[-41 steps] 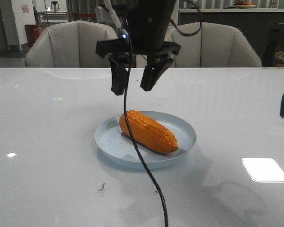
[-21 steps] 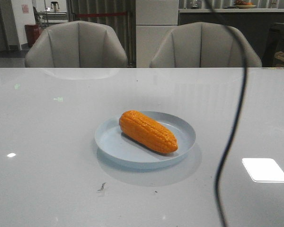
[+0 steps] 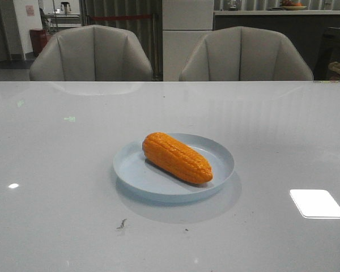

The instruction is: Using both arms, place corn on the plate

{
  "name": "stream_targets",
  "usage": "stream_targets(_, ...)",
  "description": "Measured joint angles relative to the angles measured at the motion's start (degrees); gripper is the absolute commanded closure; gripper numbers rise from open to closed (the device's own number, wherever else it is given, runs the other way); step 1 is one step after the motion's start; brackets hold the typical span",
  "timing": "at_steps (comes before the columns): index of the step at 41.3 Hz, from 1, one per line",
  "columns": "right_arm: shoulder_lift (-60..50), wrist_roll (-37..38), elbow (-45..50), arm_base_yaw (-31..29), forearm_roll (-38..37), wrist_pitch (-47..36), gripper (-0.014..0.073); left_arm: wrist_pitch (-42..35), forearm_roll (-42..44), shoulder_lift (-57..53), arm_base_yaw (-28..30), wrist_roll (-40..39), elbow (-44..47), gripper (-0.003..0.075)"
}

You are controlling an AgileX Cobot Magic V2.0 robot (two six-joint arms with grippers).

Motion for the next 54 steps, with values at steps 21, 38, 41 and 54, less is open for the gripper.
stream_targets(21,-31.3,-2.6,49.7,-1.1,0.1,-17.2,0.0065,0.0,0.0,0.0,0.0,0.0,0.0,0.0395)
stream_targets(38,-33.9,-2.7,50.8,-1.1,0.3,-18.6,0.0065,0.0,0.0,0.0,0.0,0.0,0.0,0.0431)
stream_targets(41,-33.9,-2.7,50.8,-1.1,0.3,-18.6,0.0065,0.0,-0.2,0.0,0.0,0.0,0.0,0.0477)
stream_targets(54,-33.9,-2.7,50.8,-1.1,0.3,-18.7,0.0065,0.0,-2.5,0.0,0.0,0.0,0.0,0.0627)
